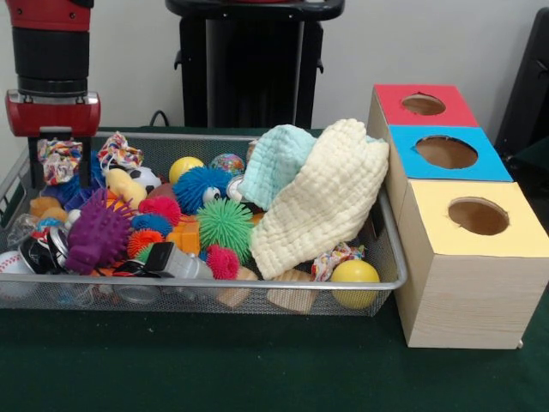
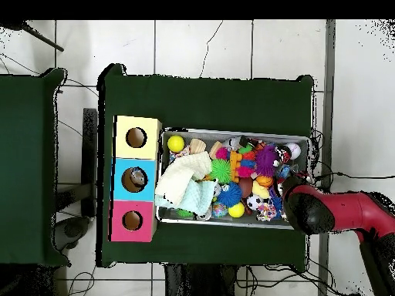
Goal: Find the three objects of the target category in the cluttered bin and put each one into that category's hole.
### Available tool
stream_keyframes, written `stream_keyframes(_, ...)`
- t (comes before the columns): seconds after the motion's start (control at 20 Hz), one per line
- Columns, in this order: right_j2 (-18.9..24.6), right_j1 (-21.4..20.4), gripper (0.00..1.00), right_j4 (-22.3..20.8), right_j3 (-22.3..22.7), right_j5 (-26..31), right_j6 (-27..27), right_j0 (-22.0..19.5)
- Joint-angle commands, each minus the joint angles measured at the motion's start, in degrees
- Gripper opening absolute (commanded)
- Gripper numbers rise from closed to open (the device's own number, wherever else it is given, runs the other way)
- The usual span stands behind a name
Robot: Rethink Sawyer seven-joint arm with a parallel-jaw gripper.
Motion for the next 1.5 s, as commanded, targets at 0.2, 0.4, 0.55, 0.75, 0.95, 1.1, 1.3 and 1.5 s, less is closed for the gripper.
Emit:
stream_keyframes(0.2,2.6,1.5,1.0,-6.4,-2.0,-2.6,-13.3,-0.5)
stream_keyframes(0.4,4.1,2.2,1.0,-6.0,-2.6,-1.2,-15.5,-1.5)
stream_keyframes(0.55,4.8,2.2,1.0,-3.8,-2.7,0.0,-14.3,-2.6)
stream_keyframes(0.75,5.0,0.3,1.0,-2.3,-1.7,1.4,-12.5,-2.7)
stream_keyframes(0.95,6.3,0.4,1.0,-1.8,-2.0,2.7,-14.6,-3.3)
stream_keyframes(1.1,7.0,0.3,1.0,-1.9,-2.4,3.3,-16.0,-3.6)
stream_keyframes(1.3,6.4,1.3,1.0,-4.7,-2.8,1.8,-16.0,-2.4)
stream_keyframes(1.5,5.3,2.1,1.0,-7.8,-2.5,0.2,-15.7,-1.0)
